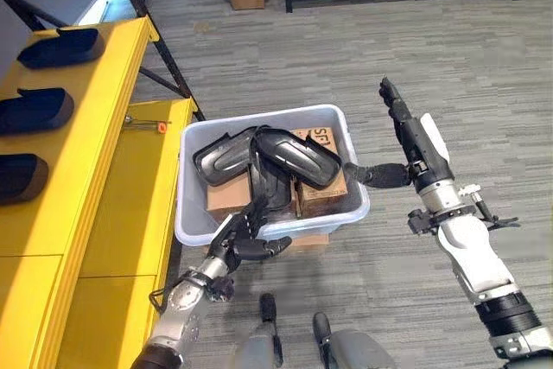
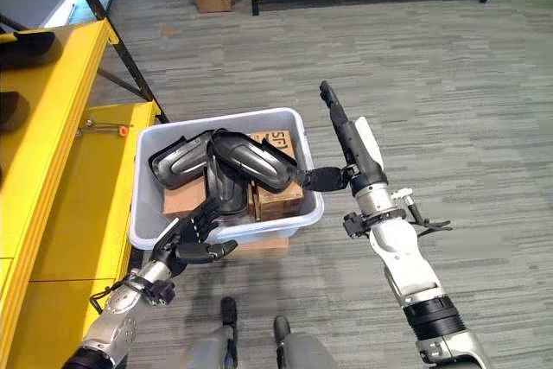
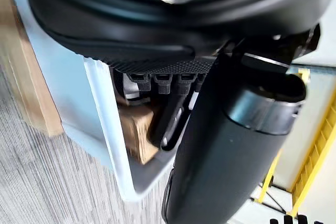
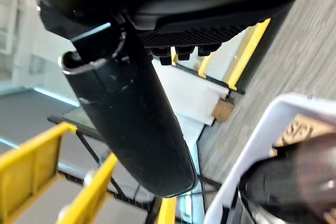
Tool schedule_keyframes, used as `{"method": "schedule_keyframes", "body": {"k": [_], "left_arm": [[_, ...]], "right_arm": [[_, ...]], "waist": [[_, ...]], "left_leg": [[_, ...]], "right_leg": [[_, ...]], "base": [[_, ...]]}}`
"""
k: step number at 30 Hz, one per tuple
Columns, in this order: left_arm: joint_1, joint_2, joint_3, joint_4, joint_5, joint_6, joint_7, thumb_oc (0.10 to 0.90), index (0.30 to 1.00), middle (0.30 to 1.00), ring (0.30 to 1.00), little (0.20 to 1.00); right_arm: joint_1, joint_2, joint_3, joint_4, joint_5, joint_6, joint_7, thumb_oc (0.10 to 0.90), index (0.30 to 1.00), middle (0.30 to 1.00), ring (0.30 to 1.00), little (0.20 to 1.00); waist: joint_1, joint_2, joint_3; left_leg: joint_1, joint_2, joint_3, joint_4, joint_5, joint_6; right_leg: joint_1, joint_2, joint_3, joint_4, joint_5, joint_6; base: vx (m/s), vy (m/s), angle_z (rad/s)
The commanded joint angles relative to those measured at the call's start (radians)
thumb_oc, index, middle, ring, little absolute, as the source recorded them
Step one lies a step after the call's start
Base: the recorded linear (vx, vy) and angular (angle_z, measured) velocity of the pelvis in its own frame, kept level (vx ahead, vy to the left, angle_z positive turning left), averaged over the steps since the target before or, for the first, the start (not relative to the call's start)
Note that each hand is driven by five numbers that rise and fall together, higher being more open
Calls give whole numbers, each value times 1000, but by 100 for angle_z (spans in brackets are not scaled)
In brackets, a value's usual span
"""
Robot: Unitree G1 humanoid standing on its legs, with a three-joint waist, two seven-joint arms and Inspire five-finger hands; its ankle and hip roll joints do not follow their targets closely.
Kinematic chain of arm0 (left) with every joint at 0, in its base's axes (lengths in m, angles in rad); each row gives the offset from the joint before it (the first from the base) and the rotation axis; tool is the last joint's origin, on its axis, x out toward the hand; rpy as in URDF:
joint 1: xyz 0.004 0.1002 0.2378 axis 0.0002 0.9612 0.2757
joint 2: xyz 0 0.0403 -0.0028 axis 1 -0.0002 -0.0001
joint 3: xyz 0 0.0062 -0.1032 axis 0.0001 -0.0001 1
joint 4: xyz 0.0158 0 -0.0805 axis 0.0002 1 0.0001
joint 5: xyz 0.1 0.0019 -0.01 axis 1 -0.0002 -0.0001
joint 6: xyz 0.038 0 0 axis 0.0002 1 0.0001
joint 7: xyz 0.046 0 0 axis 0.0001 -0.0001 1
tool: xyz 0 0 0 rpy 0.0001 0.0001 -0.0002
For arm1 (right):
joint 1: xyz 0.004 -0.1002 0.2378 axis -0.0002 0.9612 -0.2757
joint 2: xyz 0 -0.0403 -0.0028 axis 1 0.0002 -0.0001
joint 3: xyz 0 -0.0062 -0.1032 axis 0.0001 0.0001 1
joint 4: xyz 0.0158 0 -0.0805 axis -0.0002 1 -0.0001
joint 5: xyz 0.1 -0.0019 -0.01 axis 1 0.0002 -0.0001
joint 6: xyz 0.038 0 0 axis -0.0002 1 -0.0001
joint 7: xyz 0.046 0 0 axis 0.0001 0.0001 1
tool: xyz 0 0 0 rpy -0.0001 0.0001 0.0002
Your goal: Move parts from the plastic box to the shelf.
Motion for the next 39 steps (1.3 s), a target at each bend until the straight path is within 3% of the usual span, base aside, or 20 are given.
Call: {"method": "schedule_keyframes", "body": {"k": [1, 6, 7, 12, 15, 16, 17, 19, 20, 21, 24, 25, 26, 27, 28, 30, 32, 34, 39], "left_arm": [[-11, 22, 64, -101, 7, -75, -10, 900, 1000, 1000, 1000, 1000], [-9, 23, 65, -102, 9, -74, -9, 900, 1000, 1000, 1000, 1000], [7, 29, 72, -111, -1, -64, -21, 900, 1000, 1000, 1000, 1000], [13, 32, 69, -122, -1, -74, -15, 900, 1000, 1000, 1000, 1000], [14, 51, 74, -129, 91, -137, -9, 900, 1000, 1000, 1000, 1000], [21, 63, 80, -155, 98, -133, -38, 900, 1000, 1000, 1000, 1000], [41, 73, 91, -193, 63, -108, -64, 900, 1000, 1000, 1000, 1000], [48, 75, 97, -211, 57, -94, -78, 900, 1000, 1000, 1000, 1000], [68, 74, 98, -226, 81, -92, -74, 900, 1000, 1000, 1000, 1000], [90, 85, 90, -242, 83, -91, -58, 900, 1000, 1000, 1000, 1000], [94, 101, 89, -246, 69, -88, -49, 900, 1000, 1000, 1000, 1000], [78, 122, 93, -244, 53, -87, -61, 900, 1000, 1000, 1000, 1000], [73, 126, 91, -245, 49, -86, -64, 900, 1000, 1000, 1000, 1000], [61, 135, 85, -250, 40, -84, -66, 900, 1000, 1000, 1000, 1000], [53, 139, 77, -253, 36, -82, -58, 900, 1000, 1000, 1000, 1000], [41, 150, 55, -271, 46, -72, -29, 900, 1000, 1000, 1000, 1000], [45, 150, 43, -279, 60, -80, -28, 900, 1000, 1000, 1000, 1000], [56, 155, 40, -300, 64, -64, -39, 900, 1000, 1000, 1000, 1000], [57, 149, 52, -283, 49, -48, -51, 900, 1000, 1000, 1000, 1000]], "right_arm": [[-56, 6, -21, -120, 35, -103, -57, 900, 1000, 1000, 1000, 1000], [-60, 7, -20, -118, 37, -108, -57, 900, 1000, 1000, 1000, 1000], [-70, 25, -27, -126, 100, -119, -38, 900, 1000, 1000, 1000, 1000], [-108, 26, -24, -124, 44, -127, -47, 900, 1000, 1000, 1000, 1000], [-119, 20, -25, -132, 31, -102, -23, 900, 1000, 1000, 1000, 1000], [-118, 14, -29, -130, 29, -92, -18, 900, 1000, 1000, 1000, 1000], [-106, 5, -32, -125, 23, -96, -1, 900, 1000, 1000, 1000, 1000], [-92, 2, -35, -129, 3, -98, 10, 900, 1000, 1000, 1000, 1000], [-66, 3, -42, -130, -11, -118, 24, 900, 1000, 1000, 1000, 1000], [-50, -1, -48, -130, -12, -136, 38, 900, 1000, 1000, 1000, 1000], [-53, -7, -53, -124, -16, -151, 53, 900, 1000, 1000, 1000, 1000], [-74, -23, -55, -120, -5, -149, 54, 900, 1000, 1000, 1000, 1000], [-82, -27, -54, -120, 0, -143, 51, 900, 1000, 1000, 1000, 1000], [-103, -32, -52, -118, 0, -129, 42, 900, 1000, 1000, 1000, 1000], [-115, -32, -52, -118, -1, -116, 34, 900, 1000, 1000, 1000, 1000], [-134, -22, -48, -116, 5, -94, 19, 900, 1000, 1000, 1000, 1000], [-118, -38, -59, -125, 22, -89, 10, 900, 1000, 1000, 1000, 1000], [-81, -46, -83, -139, 24, -84, 26, 900, 1000, 1000, 1000, 1000], [-60, -70, -65, -146, 27, -73, 30, 900, 1000, 1000, 1000, 1000]], "waist": [[27, -18, -83], [30, -18, -81], [47, -23, -74], [65, -29, -75], [79, -44, -84], [90, -51, -92], [101, -50, -96], [105, -51, -95], [106, -50, -95], [104, -52, -89], [104, -53, -85], [99, -60, -73], [97, -64, -71], [92, -73, -64], [88, -78, -61], [81, -90, -50], [69, -100, -54], [74, -105, -59], [66, -101, -51]], "left_leg": [[-75, -13, -9, 91, -168, -8], [-77, -18, -10, 93, -171, -5], [-90, -42, -16, 120, -189, 9], [-105, -58, -14, 154, -208, 22], [-121, -72, -3, 200, -234, 42], [-120, -76, 1, 210, -241, 55], [-108, -81, 1, 207, -250, 81], [-103, -85, 2, 208, -260, 94], [-86, -87, 5, 207, -269, 107], [-62, -87, 15, 198, -281, 113], [-44, -78, 23, 190, -288, 109], [-26, -67, 9, 183, -301, 96], [-24, -65, 5, 182, -304, 93], [-15, -62, -6, 181, -317, 87], [-7, -60, -10, 176, -327, 86], [18, -46, -22, 173, -355, 84], [20, -48, -41, 168, -366, 82], [8, -55, -69, 188, -374, 75], [26, -26, -62, 183, -349, 50]], "right_leg": [[44, -125, -58, -63, -28, 44], [41, -126, -57, -65, -26, 46], [38, -136, -65, -70, -15, 51], [41, -149, -71, -61, -21, 57], [53, -159, -85, -18, -51, 59], [61, -164, -95, 18, -57, 63], [26, -179, -104, 189, -27, 76], [6, -191, -108, 271, -8, 80], [-37, -203, -112, 404, 45, 81], [-98, -227, -117, 428, 95, 89], [-119, -248, -122, 367, 96, 89], [-123, -263, -104, 139, 106, 104], [-121, -267, -94, 79, 117, 112], [-113, -284, -68, -55, 172, 141], [-134, -300, -53, -95, 216, 160], [-183, -299, -17, -120, 257, 187], [-166, -274, 24, -164, 245, 200], [-135, -273, 16, -160, 247, 197], [-98, -253, -5, -152, 199, 195]], "base": [[107, 33, 6], [58, 24, 7], [208, 90, 1], [139, 111, -9], [164, 161, -2], [160, 229, 2], [161, 242, 2], [121, 188, 3], [157, 163, -2], [144, 121, -13], [72, -76, -31], [84, -290, -38], [121, -407, -28], [101, -324, -14], [138, -396, 3], [128, -353, 22], [97, -343, 46], [80, -283, 50], [67, -201, 42]]}}
